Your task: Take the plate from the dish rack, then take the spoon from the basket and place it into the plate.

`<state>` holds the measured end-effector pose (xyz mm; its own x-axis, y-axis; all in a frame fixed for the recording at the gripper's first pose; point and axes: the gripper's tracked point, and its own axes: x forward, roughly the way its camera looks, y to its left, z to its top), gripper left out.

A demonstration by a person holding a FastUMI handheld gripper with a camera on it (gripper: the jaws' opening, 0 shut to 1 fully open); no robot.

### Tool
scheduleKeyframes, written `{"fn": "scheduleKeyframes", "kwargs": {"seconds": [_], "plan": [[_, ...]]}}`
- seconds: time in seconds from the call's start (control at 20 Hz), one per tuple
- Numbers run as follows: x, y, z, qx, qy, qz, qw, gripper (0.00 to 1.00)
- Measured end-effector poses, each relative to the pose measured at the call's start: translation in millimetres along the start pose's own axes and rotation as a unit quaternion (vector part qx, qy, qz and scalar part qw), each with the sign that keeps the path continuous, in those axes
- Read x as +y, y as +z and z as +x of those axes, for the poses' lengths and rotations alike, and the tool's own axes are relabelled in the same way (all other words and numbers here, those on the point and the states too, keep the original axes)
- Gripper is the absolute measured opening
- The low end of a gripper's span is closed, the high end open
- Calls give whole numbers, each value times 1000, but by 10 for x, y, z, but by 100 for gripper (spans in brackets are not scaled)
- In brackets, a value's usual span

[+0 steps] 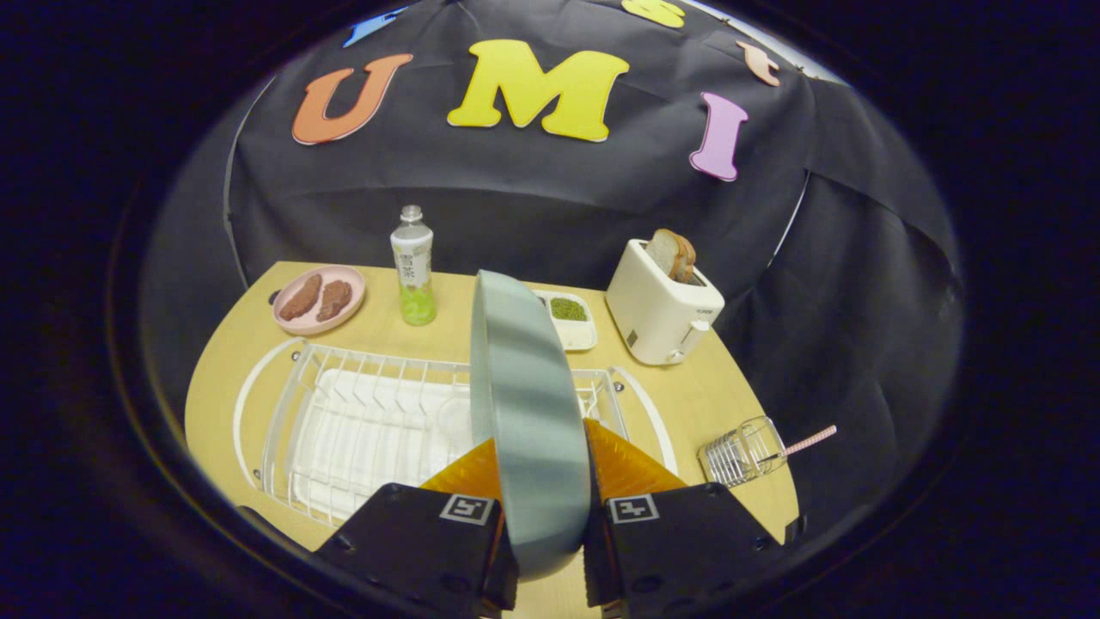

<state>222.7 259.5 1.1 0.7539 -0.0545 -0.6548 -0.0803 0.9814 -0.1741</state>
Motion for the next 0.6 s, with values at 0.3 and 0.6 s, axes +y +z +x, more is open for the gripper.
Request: {"fn": "scheduleKeyframes", "kwargs": {"seconds": [0.3, 0.6], "plan": [[-183, -375, -699, -32, 83, 31, 996, 35], [-502, -1099, -1060, -46, 136, 83, 986, 35]]}}
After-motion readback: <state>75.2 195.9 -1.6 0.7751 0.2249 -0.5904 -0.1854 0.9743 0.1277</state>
